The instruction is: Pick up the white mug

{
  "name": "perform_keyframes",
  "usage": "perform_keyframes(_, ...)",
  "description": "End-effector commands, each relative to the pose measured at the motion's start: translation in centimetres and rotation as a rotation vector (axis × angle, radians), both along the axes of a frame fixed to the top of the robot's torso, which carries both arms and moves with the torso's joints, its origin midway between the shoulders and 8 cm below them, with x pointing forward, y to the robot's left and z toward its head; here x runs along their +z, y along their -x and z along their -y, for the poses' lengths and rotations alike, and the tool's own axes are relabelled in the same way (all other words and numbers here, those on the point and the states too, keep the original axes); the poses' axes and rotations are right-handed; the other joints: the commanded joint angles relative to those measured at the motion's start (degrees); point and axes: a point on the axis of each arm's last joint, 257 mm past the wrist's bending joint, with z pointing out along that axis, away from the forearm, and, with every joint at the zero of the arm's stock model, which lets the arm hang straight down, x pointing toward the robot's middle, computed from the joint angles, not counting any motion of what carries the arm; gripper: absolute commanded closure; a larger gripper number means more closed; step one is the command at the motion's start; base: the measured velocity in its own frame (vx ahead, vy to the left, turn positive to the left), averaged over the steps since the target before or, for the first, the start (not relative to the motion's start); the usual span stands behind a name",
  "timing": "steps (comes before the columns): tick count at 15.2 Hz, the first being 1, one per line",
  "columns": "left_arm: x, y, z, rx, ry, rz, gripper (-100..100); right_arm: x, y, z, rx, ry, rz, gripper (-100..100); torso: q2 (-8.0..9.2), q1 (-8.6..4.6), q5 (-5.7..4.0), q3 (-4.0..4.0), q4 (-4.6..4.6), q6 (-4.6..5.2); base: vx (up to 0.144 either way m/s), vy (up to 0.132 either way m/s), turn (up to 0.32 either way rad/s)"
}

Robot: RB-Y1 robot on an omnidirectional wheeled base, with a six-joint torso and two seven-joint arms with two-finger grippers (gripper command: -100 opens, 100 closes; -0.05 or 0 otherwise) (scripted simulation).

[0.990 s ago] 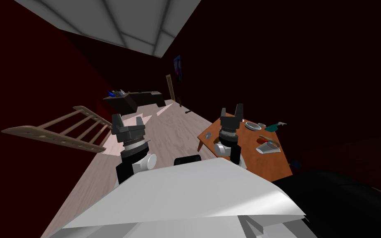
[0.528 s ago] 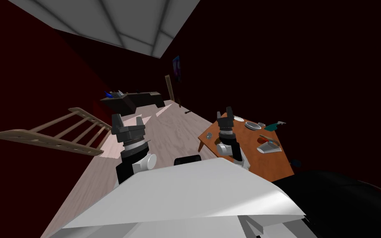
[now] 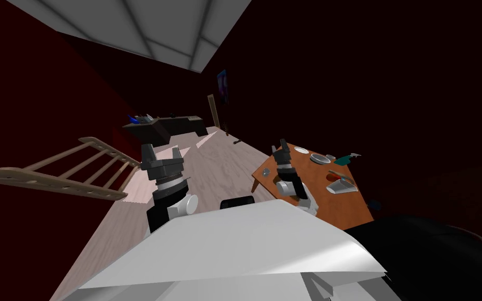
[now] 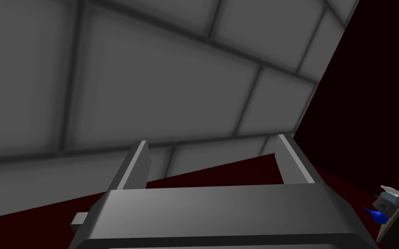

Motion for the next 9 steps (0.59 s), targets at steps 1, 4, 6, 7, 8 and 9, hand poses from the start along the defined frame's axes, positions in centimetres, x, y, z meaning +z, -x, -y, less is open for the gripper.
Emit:
perform_keyframes(1,0.0,0.0,0.0,0.000,0.000,0.000,0,-1.6,-1.0,0.9,-0.002,-0.012,-0.061,-100,0.00,0.00,0.00,0.00,0.00,0.00,0.045,0.043,-0.043)
perform_keyframes(4,0.0,0.0,0.0,0.000,0.000,0.000,0,-3.6,-2.0,2.1,-0.008,-0.029,-0.135,-100,-0.09,0.02,0.01,-0.05,-0.02,0.00,0.053,0.042,-0.036)
perform_keyframes(6,0.0,0.0,0.0,0.000,0.000,0.000,0,-5.6,-2.8,3.4,-0.018,-0.050,-0.207,-100,-0.06,0.04,0.01,-0.04,-0.02,0.00,0.048,0.051,-0.038)
perform_keyframes(7,0.0,0.0,0.0,0.000,0.000,0.000,0,-5.8,-2.9,3.4,-0.019,-0.051,-0.212,-100,-0.07,0.05,0.01,-0.04,-0.02,0.00,0.042,0.034,-0.022)
perform_keyframes(8,0.0,0.0,0.0,0.000,0.000,0.000,0,-7.4,-3.4,4.8,-0.027,-0.074,-0.264,-100,-0.06,0.02,0.01,-0.04,-0.02,-0.01,0.046,0.034,-0.041)
perform_keyframes(9,0.0,0.0,0.0,0.000,0.000,0.000,0,-7.8,-3.6,4.9,-0.031,-0.076,-0.283,-100,-0.07,0.00,0.00,-0.04,-0.02,-0.01,0.057,0.035,-0.039)
